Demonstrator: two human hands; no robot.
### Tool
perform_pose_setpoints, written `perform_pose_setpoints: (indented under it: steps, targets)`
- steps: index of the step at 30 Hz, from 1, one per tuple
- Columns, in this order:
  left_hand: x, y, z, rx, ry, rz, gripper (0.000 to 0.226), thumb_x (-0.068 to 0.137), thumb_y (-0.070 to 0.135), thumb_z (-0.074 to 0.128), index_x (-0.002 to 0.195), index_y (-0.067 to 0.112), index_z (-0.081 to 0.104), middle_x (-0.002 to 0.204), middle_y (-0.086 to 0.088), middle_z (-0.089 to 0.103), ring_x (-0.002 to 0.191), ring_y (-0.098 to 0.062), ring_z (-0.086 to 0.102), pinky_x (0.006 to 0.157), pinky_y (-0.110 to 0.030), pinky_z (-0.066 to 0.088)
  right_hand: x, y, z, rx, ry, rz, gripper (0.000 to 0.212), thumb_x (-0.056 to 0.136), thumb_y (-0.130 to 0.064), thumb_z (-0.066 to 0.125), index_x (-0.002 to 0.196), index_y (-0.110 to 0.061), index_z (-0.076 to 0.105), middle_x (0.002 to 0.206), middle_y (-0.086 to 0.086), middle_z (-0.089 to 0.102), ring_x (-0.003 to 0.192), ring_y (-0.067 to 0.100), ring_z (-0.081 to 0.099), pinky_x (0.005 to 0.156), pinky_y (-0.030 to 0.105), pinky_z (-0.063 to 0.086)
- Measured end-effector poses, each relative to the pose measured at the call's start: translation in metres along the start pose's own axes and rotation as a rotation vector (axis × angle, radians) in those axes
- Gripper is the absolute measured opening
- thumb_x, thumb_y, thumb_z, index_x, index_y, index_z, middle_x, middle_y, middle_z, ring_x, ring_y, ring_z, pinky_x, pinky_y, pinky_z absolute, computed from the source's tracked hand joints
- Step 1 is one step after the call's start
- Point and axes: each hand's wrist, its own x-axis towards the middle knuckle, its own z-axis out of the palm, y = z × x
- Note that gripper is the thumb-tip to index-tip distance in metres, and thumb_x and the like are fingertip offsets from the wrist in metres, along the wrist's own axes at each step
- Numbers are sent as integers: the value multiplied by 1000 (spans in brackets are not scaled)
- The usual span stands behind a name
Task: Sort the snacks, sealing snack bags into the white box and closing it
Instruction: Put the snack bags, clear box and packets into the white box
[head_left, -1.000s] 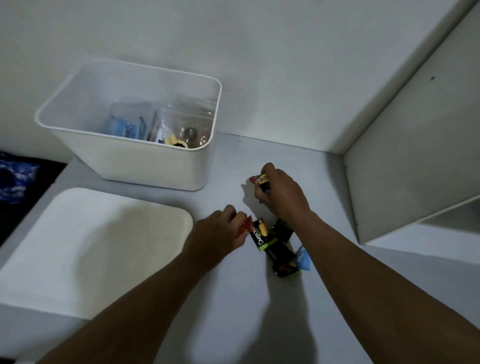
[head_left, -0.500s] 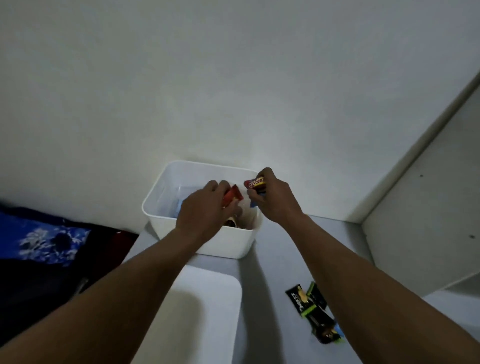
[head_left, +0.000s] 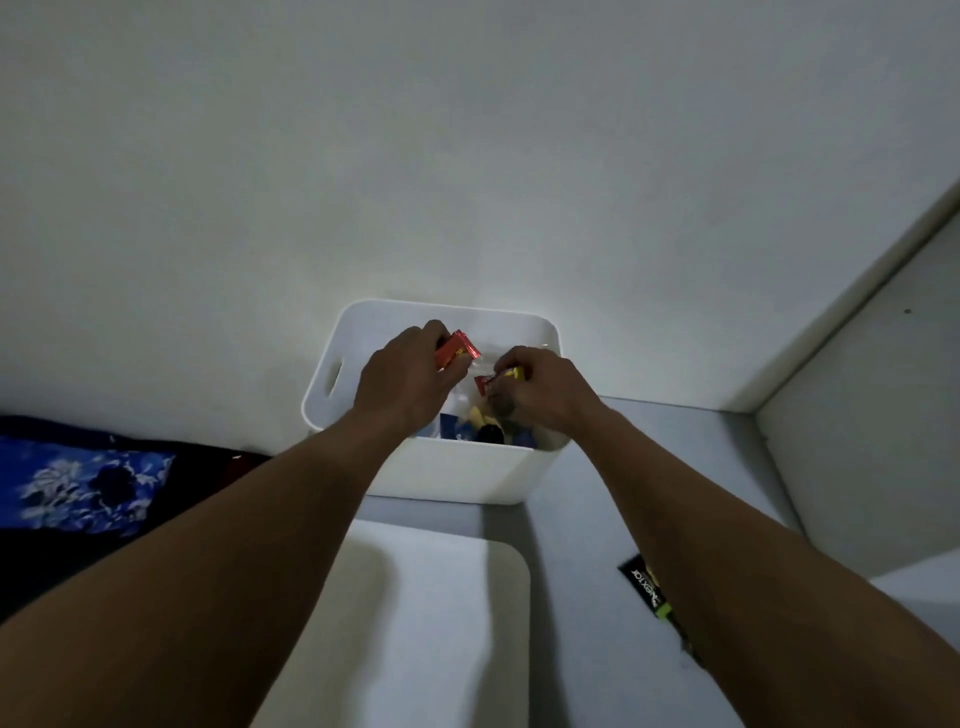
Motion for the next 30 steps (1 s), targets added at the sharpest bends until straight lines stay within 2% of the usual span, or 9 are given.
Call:
perform_pose_setpoints:
  steps: [4,7,12,14,17,20,25,28,30]
  targets:
    - [6,7,11,11,-39,18,38,93,53,54,115,22,53,105,-2,64,88,-18,58,74,-31,44,-3,6,-15,-23,8,34,35,87,-20,59,120,-27,71,126,0,67,106,16,61,79,18,41]
    - [6,15,19,43,-95,31,43,89,60,54,114,24,54,103,0,63,92,-20,61,73,-30,43,-12,8,-31,-48,117,25,43,83,-6,51,119,-20,71,122,2,69,112,20,62,87,20,42]
    - [0,38,26,41,-103,0,51,85,62,59,121,26,57,116,-1,66,104,-24,62,87,-38,52,-32,32,-52,-58,125,69,39,88,-9,50,122,-18,67,117,4,68,106,20,63,81,23,43]
    - [-8,51,27,80,-49,49,46,88,59,57,119,24,59,116,-3,67,106,-26,59,86,-40,52,-44,46,-61,-77,124,79,38,90,-10,51,124,-17,65,118,4,66,105,20,61,81,22,41]
    - [-31,82,34,47,57,153,29,92,44,57,107,20,63,103,-5,67,100,-27,58,79,-40,50,-66,71,-73,-91,111,121,38,91,-12,51,127,-17,63,116,6,66,94,15,56,80,22,41]
    - [-66,120,60,-53,64,223,16,93,34,56,97,20,62,90,-1,62,91,-23,58,71,-35,48,-91,104,-77,-108,55,174,42,92,-12,50,132,-17,58,126,6,62,99,15,55,82,22,39]
    - [-113,165,127,-98,-50,228,13,96,32,52,102,24,60,91,5,61,88,-18,59,69,-36,51,-132,174,-76,-186,-29,249,48,94,-16,50,142,-16,49,138,12,52,124,26,52,95,27,39]
    - [-132,178,166,-13,-238,217,25,99,33,44,119,25,56,113,2,60,104,-19,57,77,-35,50,-160,226,-67,-193,-62,318,52,97,-28,51,147,-20,41,146,15,44,132,29,46,104,34,38]
    - [-139,184,189,62,-361,230,34,101,31,40,132,24,50,128,-2,55,114,-23,54,81,-38,50,-180,253,-57,-209,-82,384,63,97,-43,52,153,-23,30,154,16,32,142,33,32,113,43,33]
